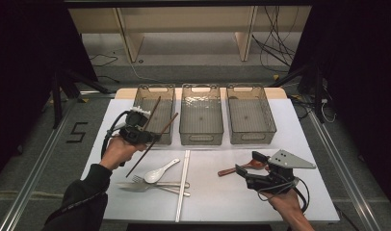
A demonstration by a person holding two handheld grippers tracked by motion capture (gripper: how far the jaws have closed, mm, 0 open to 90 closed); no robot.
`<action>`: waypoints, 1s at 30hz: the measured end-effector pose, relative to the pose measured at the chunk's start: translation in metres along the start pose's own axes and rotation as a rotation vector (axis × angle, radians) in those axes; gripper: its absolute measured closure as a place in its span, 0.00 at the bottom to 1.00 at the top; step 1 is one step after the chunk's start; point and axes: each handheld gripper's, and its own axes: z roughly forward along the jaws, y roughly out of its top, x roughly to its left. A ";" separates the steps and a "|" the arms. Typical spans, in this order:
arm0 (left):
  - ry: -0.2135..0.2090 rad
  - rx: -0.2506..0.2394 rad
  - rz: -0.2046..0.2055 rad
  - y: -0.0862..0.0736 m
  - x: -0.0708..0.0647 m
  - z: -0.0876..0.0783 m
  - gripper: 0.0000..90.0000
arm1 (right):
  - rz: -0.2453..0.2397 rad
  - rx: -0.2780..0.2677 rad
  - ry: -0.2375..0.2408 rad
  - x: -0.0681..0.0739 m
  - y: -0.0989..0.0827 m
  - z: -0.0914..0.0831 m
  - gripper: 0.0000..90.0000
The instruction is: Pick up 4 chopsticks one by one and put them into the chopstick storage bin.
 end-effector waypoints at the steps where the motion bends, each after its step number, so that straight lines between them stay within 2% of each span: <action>1: 0.003 -0.007 -0.001 0.003 0.002 0.000 0.93 | 0.001 0.001 0.001 0.000 0.000 0.000 0.28; 19: 0.057 -0.097 -0.025 0.050 0.032 0.006 0.93 | 0.002 -0.002 0.004 0.000 0.000 0.000 0.28; 22: 0.087 -0.108 -0.028 0.058 0.039 0.009 0.93 | 0.005 -0.001 0.006 -0.001 -0.001 0.000 0.28; 27: 0.093 -0.121 -0.038 0.069 0.052 0.011 0.93 | 0.006 -0.002 0.006 -0.002 -0.001 0.000 0.28; 30: 0.079 -0.129 -0.024 0.075 0.057 0.011 0.93 | 0.006 -0.002 0.006 -0.002 -0.001 0.000 0.28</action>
